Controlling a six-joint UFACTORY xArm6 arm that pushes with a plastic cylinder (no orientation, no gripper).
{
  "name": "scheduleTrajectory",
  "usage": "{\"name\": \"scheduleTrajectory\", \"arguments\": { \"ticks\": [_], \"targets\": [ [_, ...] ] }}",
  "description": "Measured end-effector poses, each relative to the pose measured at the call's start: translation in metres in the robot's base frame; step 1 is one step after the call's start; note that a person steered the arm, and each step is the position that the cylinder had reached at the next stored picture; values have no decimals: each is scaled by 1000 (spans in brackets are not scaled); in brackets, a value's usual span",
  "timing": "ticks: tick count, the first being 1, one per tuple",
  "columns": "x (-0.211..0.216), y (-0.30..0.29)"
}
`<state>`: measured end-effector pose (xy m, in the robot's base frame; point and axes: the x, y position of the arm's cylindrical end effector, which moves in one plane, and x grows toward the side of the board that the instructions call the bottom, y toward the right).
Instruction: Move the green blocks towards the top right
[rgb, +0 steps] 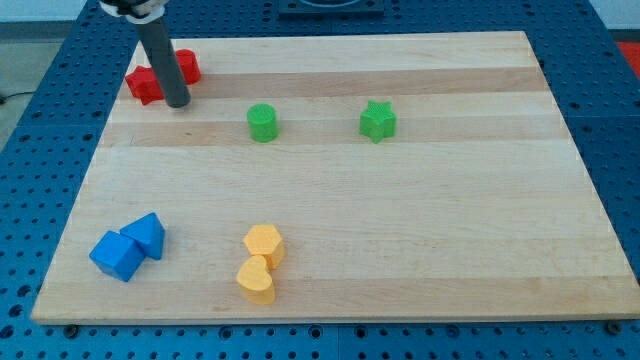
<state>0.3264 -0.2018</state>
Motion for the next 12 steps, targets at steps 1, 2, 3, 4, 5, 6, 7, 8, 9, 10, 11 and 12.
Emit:
{"name": "scheduleTrajectory", "arguments": {
  "ticks": [1, 2, 3, 4, 5, 6, 7, 8, 9, 10, 11, 12],
  "targets": [
    [1, 24],
    [27, 56],
    [38, 98],
    [38, 125],
    [40, 153],
    [44, 138],
    [65, 139],
    [66, 150],
    [59, 216],
    [60, 202],
    [90, 178],
    [134, 153]
  ]
}}
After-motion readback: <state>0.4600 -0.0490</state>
